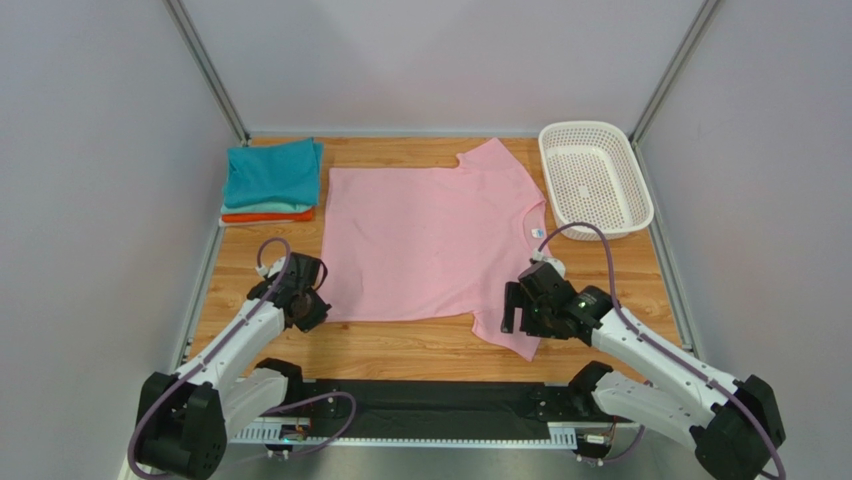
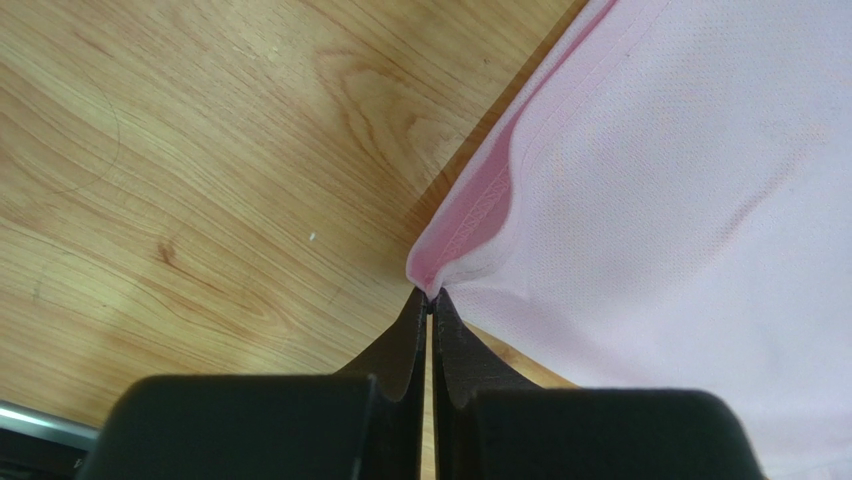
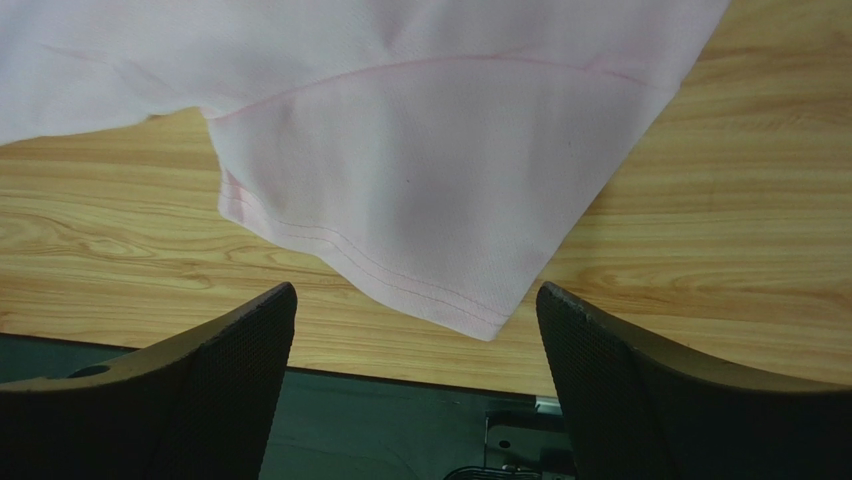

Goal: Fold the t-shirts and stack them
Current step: Flatten the tshirt out, then fold the tshirt

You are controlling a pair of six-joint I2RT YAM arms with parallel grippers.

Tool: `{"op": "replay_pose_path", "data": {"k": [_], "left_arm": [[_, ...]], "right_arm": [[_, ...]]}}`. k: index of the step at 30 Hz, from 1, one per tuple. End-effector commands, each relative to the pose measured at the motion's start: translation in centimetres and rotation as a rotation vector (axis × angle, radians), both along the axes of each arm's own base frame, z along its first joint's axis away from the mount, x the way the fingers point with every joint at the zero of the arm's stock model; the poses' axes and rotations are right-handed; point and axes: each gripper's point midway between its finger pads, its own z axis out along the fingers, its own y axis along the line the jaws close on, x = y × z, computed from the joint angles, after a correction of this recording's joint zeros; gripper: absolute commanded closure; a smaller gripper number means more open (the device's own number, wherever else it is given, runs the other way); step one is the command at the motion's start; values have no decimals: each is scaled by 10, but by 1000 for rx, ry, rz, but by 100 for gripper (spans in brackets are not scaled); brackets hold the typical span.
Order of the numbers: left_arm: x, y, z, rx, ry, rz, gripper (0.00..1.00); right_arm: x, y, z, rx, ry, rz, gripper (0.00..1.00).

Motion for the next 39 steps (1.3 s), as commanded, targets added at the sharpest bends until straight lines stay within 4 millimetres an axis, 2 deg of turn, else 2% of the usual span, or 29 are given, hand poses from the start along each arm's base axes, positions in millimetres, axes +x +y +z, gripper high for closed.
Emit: {"op": "replay_pose_path", "data": {"k": [1,10,15,19,22,25,26,27,32,35,37,39], "left_arm": [[-3,10,0,38,-13,4,100],[-5,8,-4,30,6,-5,100],[-7,8,-6,29,14,-4,100],[-7,7,-6,28,13,-6,100],[-8,7,-7,25,16,-4,100],[-10,7,-8,23,20,-5,100],[-10,6,-8,17,21,-6,100],[-12,5,-8,12,20,-8,100],[-27,4,-5,-11,40,-8,100],[-37,1,3,-43,39,-13,100],[-43,4,9,-44,18,1,100],[-42,5,14,-50,-27,7,100]], "right_arm": [[-8,-14,-15,-83,32,-110,10],[-24,8,-31,-87,77,-10,20],[-20,4,-45,-131,64,-30,30],[-17,1,-53,-155,56,-28,33],[-21,1,-60,-158,80,-17,44],[-27,5,-63,-132,106,-3,67],[-29,6,-62,-123,114,-9,75],[-34,7,-61,-108,132,-5,77],[-57,7,-43,-96,164,19,84],[-72,10,-35,-69,183,42,89],[-77,10,-32,-52,191,38,94],[-75,10,-28,-44,175,36,92]]}}
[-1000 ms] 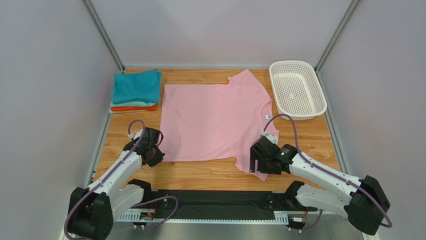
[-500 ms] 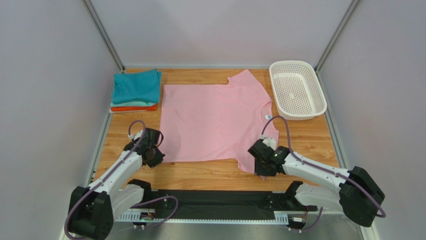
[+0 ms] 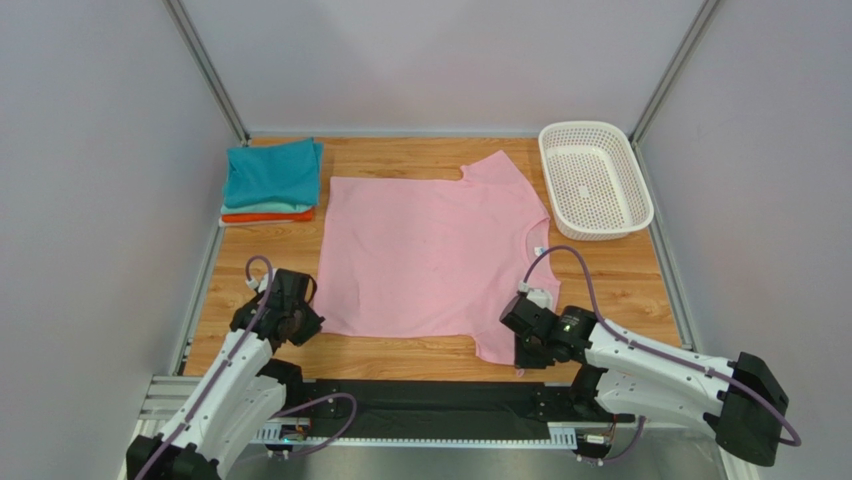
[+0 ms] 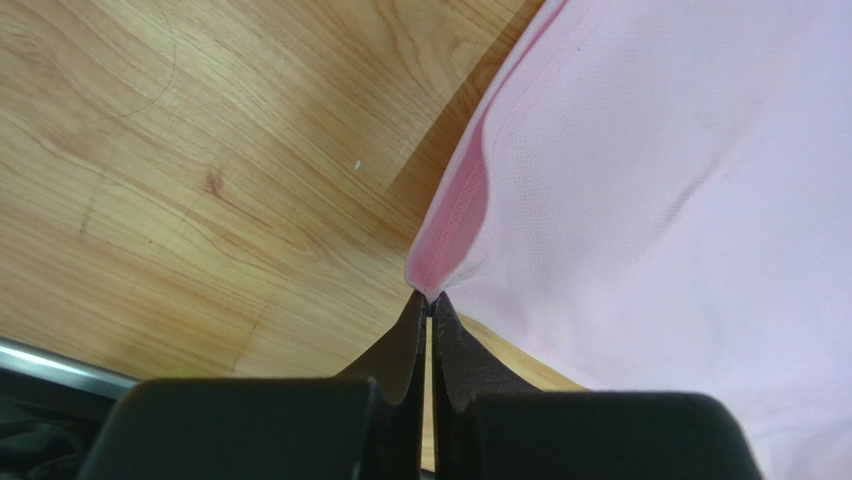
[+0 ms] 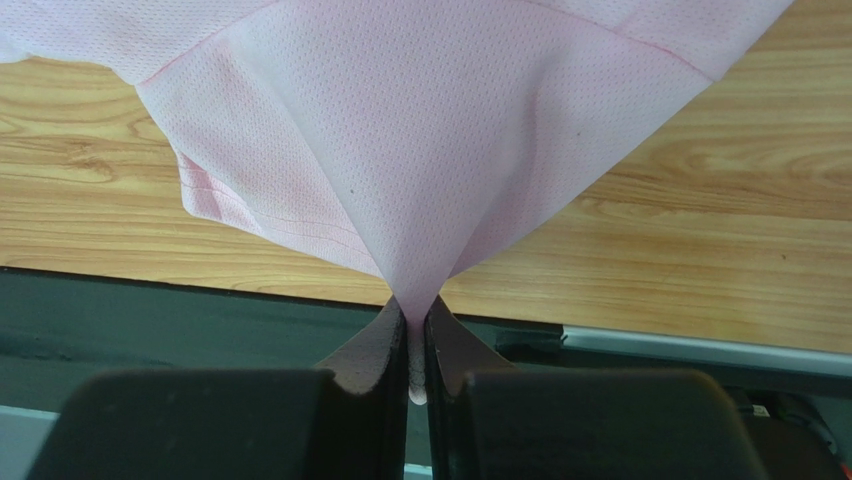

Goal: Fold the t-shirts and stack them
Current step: Fold the tshirt

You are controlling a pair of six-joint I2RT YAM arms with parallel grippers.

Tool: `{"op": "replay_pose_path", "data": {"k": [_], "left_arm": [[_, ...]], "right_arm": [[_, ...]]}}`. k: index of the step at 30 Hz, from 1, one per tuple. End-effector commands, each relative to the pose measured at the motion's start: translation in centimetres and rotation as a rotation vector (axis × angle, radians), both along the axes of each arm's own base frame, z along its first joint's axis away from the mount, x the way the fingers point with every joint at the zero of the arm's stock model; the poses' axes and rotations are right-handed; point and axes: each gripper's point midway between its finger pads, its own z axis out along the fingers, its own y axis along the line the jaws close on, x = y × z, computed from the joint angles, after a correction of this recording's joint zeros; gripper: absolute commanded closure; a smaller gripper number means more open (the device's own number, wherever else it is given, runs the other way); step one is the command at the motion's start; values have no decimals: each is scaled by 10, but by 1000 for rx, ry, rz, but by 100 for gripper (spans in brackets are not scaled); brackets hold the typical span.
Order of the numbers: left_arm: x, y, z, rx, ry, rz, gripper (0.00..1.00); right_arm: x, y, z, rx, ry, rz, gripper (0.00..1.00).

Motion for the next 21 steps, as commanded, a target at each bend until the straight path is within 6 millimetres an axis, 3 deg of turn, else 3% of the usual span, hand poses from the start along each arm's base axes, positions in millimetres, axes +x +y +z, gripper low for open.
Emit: {"op": "replay_pose_path", "data": {"k": [1,9,17,21], "left_arm": [[-13,2,4,-16,-1,16,100],[9,-8,29,-46,-71,-19,100],[45,-13,60,-33,-135,-33,100],[63,-9,72,10,-153,-34,100]], "right_arm": [[-4,-2,11,17,5,-42,91],[33,-9,45,-21,-158,-53,90],[87,-2,93,-8,-264,-62,91],[108,1,101,-11,-265,-34,91]]}}
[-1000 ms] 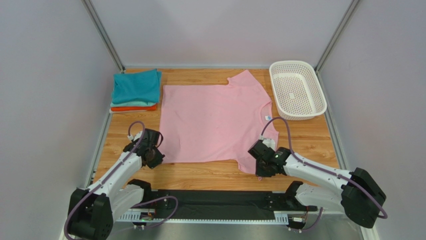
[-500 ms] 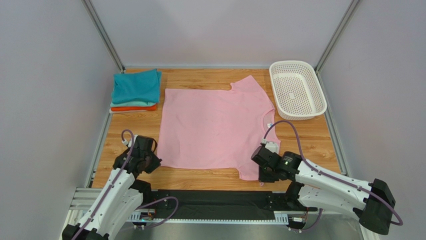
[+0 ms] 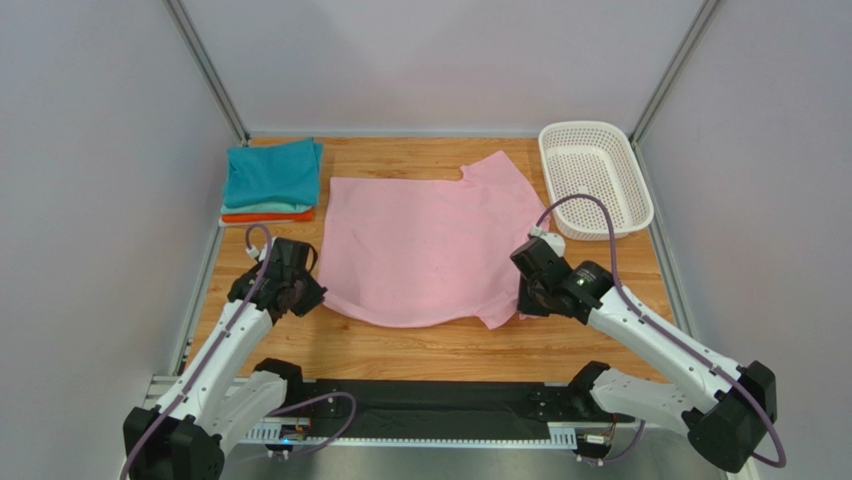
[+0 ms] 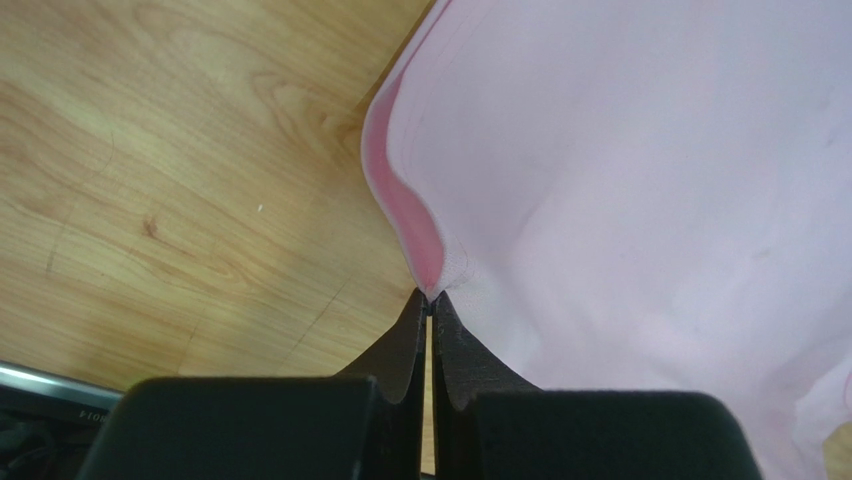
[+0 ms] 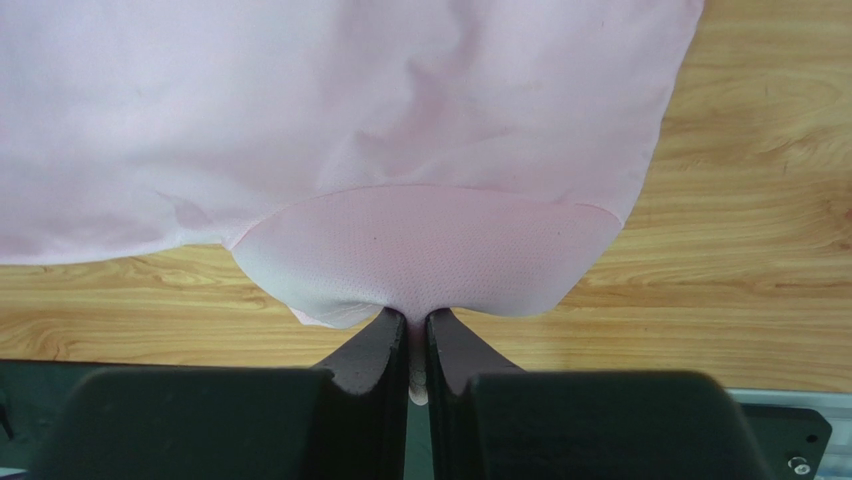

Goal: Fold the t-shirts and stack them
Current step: Fold the tshirt

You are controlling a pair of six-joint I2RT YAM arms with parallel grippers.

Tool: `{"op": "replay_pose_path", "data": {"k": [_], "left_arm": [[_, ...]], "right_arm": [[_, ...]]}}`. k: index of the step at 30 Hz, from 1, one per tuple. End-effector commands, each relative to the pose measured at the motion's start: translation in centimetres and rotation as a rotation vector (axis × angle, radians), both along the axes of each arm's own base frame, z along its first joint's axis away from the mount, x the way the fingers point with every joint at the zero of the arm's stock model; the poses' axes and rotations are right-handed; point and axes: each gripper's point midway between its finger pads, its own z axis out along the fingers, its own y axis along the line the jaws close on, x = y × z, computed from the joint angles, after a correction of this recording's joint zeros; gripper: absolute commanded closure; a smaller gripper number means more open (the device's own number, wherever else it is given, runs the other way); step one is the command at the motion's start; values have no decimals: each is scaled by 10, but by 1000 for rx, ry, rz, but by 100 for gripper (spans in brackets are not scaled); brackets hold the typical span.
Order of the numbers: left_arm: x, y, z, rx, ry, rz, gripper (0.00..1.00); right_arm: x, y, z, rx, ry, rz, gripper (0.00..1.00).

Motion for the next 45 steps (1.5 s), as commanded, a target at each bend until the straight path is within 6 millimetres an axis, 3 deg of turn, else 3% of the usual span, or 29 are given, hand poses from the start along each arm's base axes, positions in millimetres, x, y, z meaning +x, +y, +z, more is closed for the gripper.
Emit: {"op": "replay_pose_path", "data": {"k": [1,6,10,19,36,45], "left_arm": [[27,3,22,38,-72,-5,100],[55,2,35,67,-84,4,100],[80,-1,42,83,-88,-1,100],[121,-7,43,99,-68,-18,100],[144,13,15,154,24,58,100],[161,17,5,153,57,83,100]], "right_arm": [[27,3,16,-9,-53,42,91],[57,5,29,8,-84,20,92],[79,-5,31,-1,-90,-22,91],[120,-20,31,-36,-131,5,91],[179,-14,10,-7,-93,61,89],[222,-27,-18,-75,-62,23,85]]}}
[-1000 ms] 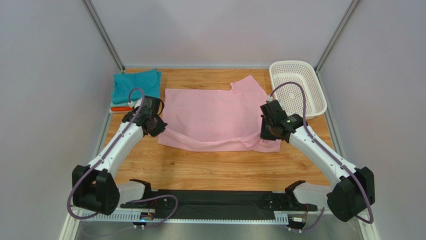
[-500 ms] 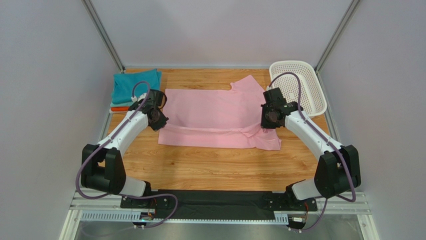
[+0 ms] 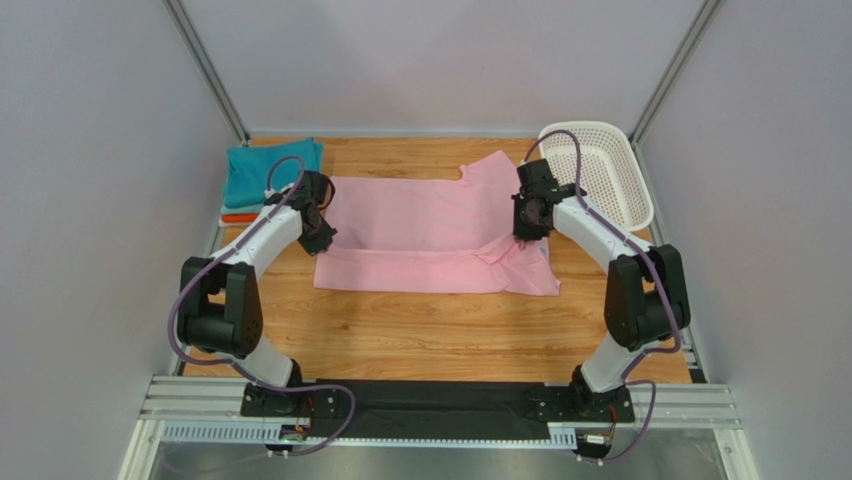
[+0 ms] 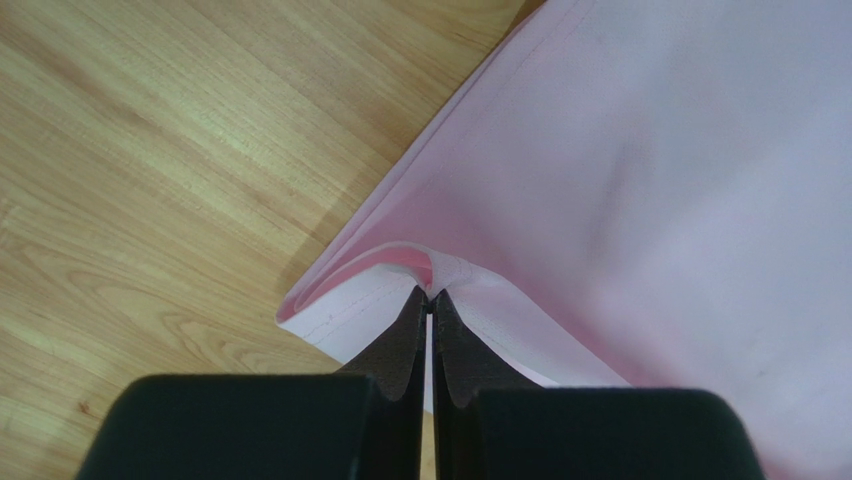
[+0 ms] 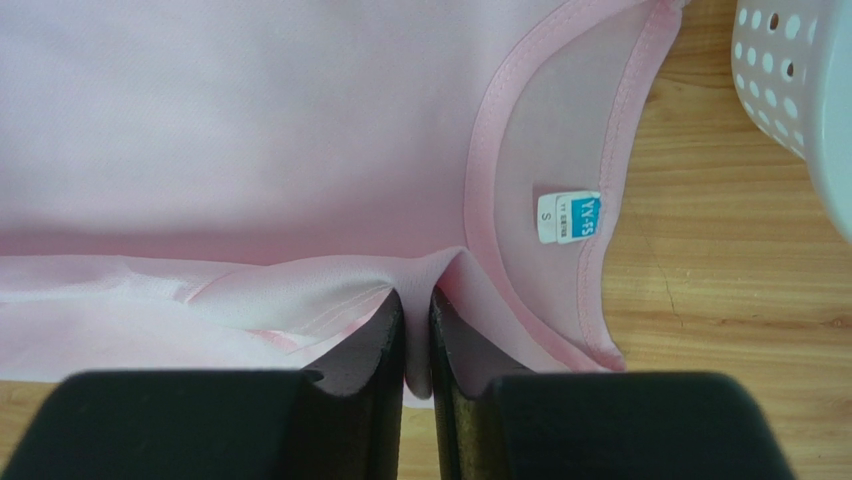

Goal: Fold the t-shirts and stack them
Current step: Fold the tshirt

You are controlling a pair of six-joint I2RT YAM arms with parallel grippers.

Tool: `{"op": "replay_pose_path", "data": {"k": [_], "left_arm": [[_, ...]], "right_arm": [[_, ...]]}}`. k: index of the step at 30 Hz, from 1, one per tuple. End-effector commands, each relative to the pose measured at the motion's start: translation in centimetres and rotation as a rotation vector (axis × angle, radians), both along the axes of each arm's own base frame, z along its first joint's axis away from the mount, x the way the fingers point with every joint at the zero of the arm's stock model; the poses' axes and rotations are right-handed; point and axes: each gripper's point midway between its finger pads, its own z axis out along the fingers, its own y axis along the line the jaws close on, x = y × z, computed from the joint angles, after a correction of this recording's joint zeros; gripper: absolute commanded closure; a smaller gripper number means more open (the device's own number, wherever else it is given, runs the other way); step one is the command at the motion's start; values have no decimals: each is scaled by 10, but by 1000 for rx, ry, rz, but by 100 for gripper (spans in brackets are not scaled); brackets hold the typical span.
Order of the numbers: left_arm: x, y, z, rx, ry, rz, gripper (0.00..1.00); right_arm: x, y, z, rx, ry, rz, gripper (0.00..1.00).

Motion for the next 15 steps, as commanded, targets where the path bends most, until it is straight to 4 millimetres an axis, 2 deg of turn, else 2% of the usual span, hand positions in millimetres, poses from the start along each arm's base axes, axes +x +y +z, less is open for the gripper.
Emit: {"op": "replay_pose_path", "data": {"k": [1,2,3,4,5,7,8,10,11,12,15], "left_arm": [[20,5,15,12,-48,15,97],[22,4,16,13,-49,6,89],[25,2,21,2,-56,2,75],[23,1,23,-3,-49,-4,46],[24,-1,26,-12,-52,-13,37],[21,-8,35,-49,-71,-25,1],[20,-11,39,-68,-82,-31,0],[15,-19,47,-98,-107,-57,0],[12,-21,48,-103,-112,-64,0],[6,-26,51,-118,-119,-76,0],[-7,-39,49,-146,-124,-116,0]], "right_arm": [[42,-4,14,-12,-90,-10,82],[47,-4,7,-15,-74,3,76],[49,-5,4,-15,-65,3,41],[56,-3,11,-10,-79,4,31],[55,-2,13,0,-73,7,25],[51,8,22,46,-85,36,24],[45,10,34,63,-117,43,21],[33,22,44,129,-133,74,13],[19,24,36,143,-108,82,1],[13,30,47,177,-135,86,0],[-16,40,28,239,-88,103,0]]}}
